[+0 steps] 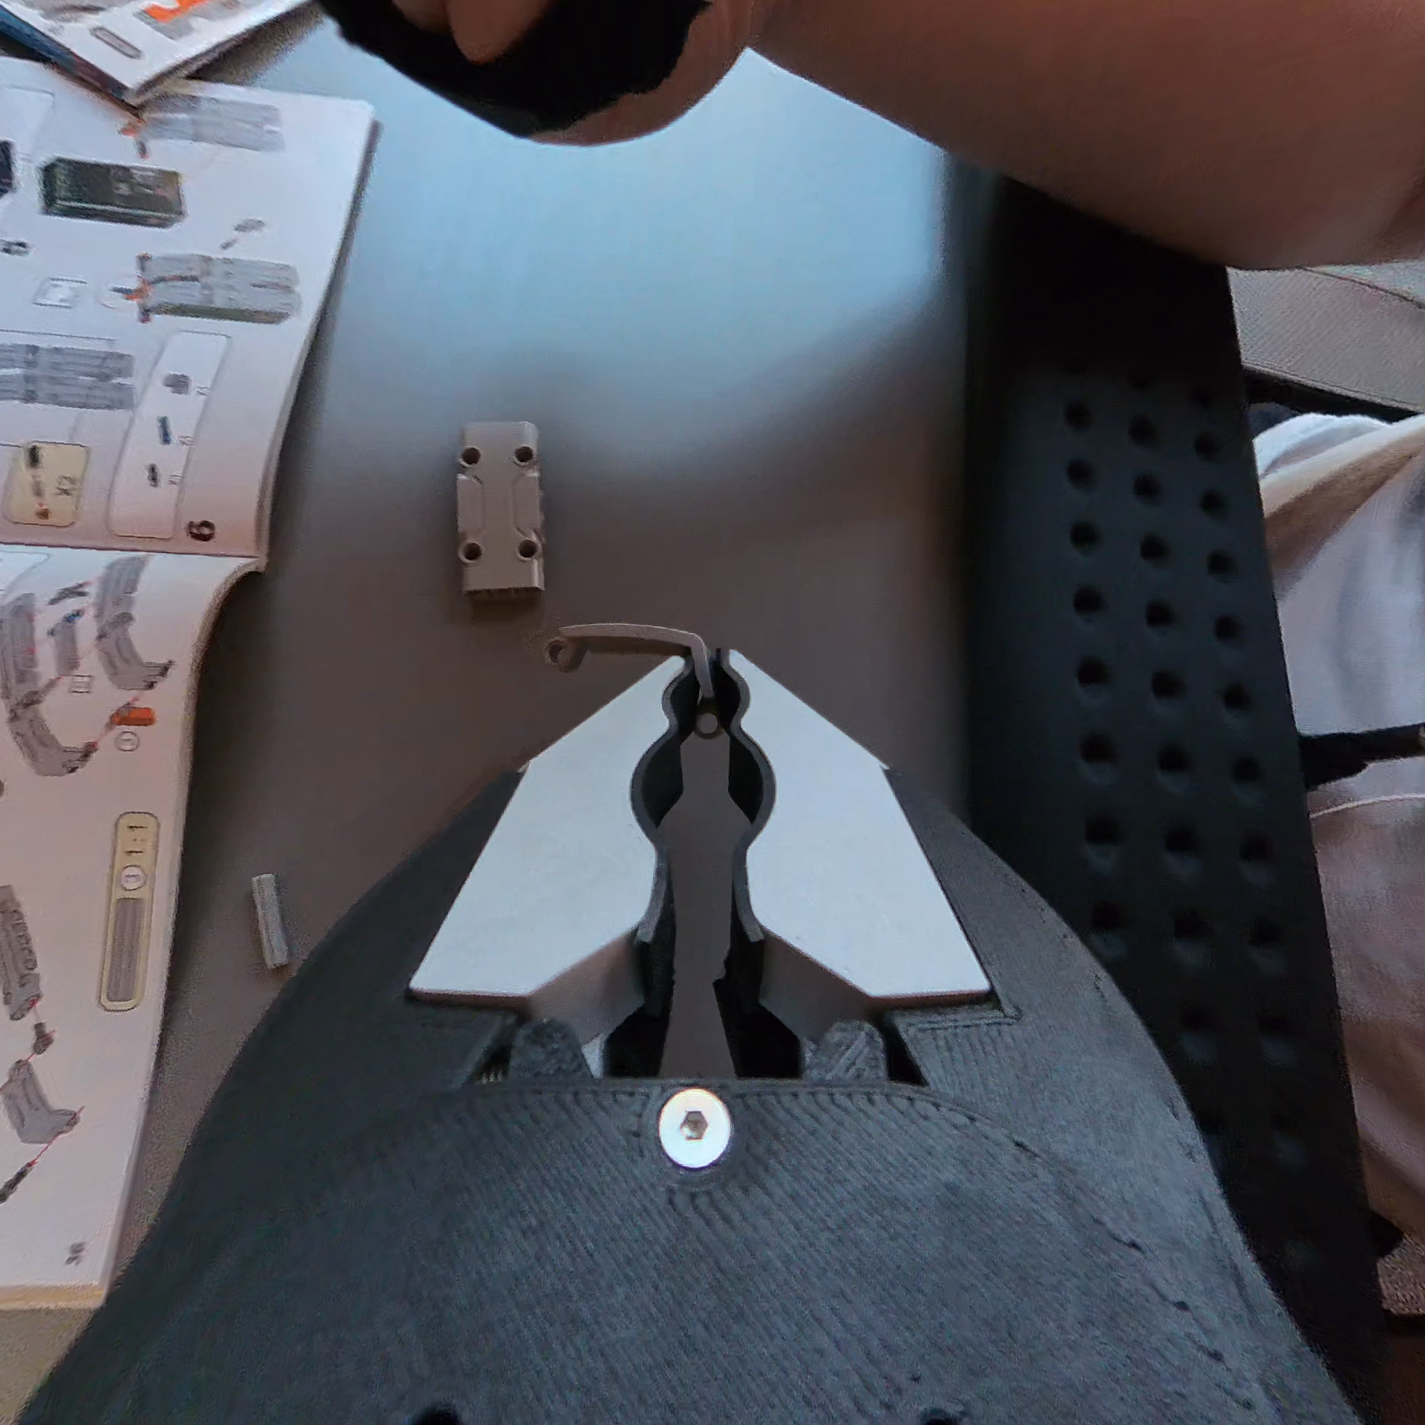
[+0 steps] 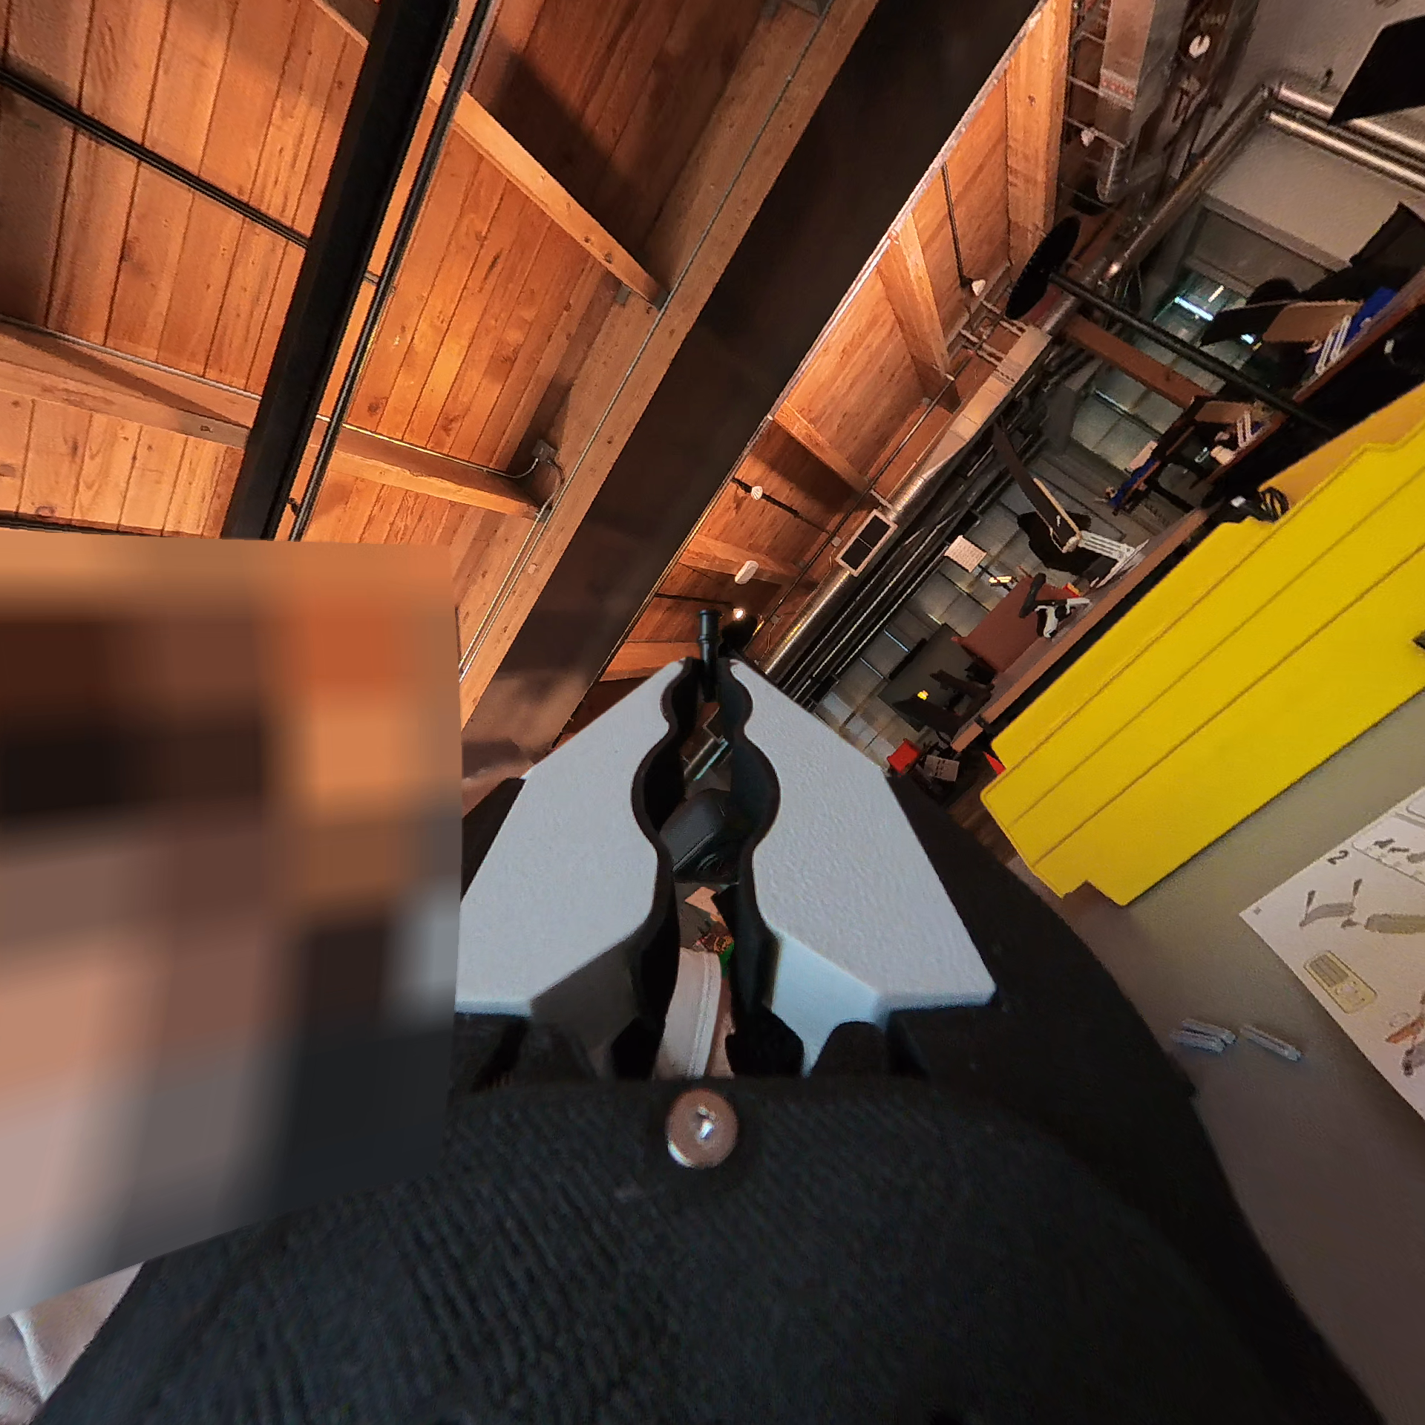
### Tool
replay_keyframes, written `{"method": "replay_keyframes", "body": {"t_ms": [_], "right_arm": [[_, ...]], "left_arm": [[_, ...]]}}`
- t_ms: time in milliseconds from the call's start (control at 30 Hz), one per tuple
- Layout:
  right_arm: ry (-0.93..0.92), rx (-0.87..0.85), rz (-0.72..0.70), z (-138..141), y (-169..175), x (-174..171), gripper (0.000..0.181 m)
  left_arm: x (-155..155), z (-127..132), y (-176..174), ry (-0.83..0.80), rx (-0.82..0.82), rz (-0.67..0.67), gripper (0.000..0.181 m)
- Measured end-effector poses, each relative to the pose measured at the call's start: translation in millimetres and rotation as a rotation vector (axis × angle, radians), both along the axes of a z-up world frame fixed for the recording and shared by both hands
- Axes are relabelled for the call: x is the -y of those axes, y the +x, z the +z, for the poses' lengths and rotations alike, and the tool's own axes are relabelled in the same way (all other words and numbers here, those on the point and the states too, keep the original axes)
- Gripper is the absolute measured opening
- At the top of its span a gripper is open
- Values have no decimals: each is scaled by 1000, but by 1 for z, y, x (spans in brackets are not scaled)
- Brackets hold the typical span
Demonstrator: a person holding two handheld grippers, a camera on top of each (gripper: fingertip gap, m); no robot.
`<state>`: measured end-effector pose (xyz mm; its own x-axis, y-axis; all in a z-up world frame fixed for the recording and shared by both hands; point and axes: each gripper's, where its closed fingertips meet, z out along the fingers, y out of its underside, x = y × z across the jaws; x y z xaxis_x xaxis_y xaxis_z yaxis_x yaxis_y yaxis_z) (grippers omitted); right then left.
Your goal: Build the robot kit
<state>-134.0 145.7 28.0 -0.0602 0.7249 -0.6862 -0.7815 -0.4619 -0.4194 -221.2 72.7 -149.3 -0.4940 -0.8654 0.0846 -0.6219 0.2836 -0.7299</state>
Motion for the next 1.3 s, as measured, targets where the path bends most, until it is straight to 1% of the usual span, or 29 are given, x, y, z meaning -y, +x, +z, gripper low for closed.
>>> {"method": "replay_keyframes", "body": {"t_ms": [33,100,167,200,267,333,400,467,567,633,667,733,800,867,967,1033,1133,1267,1300], "right_arm": [[-15,-3,6,-3,-2,-3,2],[-39,-19,10,-8,-4,-7,2],[-70,-46,12,-13,-5,-11,2],[-80,-64,10,-15,-5,-13,2],[-105,-110,13,-17,-5,-16,2],[-121,-159,20,-18,-6,-18,2],[-134,-207,30,-18,-9,-19,2],[-144,-251,48,-17,-13,-20,3],[-183,-277,96,-20,-27,-23,2],[-219,-274,136,-24,-37,-24,2],[-239,-263,146,-28,-41,-25,2],[-265,-232,159,-32,-49,-25,2],[-282,-203,168,-35,-53,-24,2],[-300,-168,172,-38,-56,-24,2],[-312,-144,178,-40,-58,-24,2],[-324,-115,176,-44,-61,-24,2],[-323,-95,185,-46,-64,-24,2],[-328,-82,197,-47,-68,-23,2],[-326,-82,201,-46,-69,-23,2]], "left_arm": [[1,-3,-1,-5,-4,-8,3],[1,-11,-4,-4,-22,-15,3],[-1,-24,-9,22,-76,-13,6],[0,-23,-9,5,-65,-13,8],[-8,-23,-9,18,-64,24,24],[-25,-22,-13,78,-68,92,44],[-39,-12,-18,128,-44,140,63],[-48,13,-18,154,60,180,58],[-62,70,-4,173,325,278,53],[-73,99,6,232,437,334,52],[-81,107,10,298,462,363,53],[-92,118,18,427,483,373,55],[-96,129,24,507,520,363,48],[-92,134,28,512,530,328,40],[-91,130,33,494,488,306,41],[-92,131,34,480,488,308,39],[-92,131,34,457,484,292,27],[-92,126,33,467,458,281,28],[-91,126,33,468,458,276,24]]}}
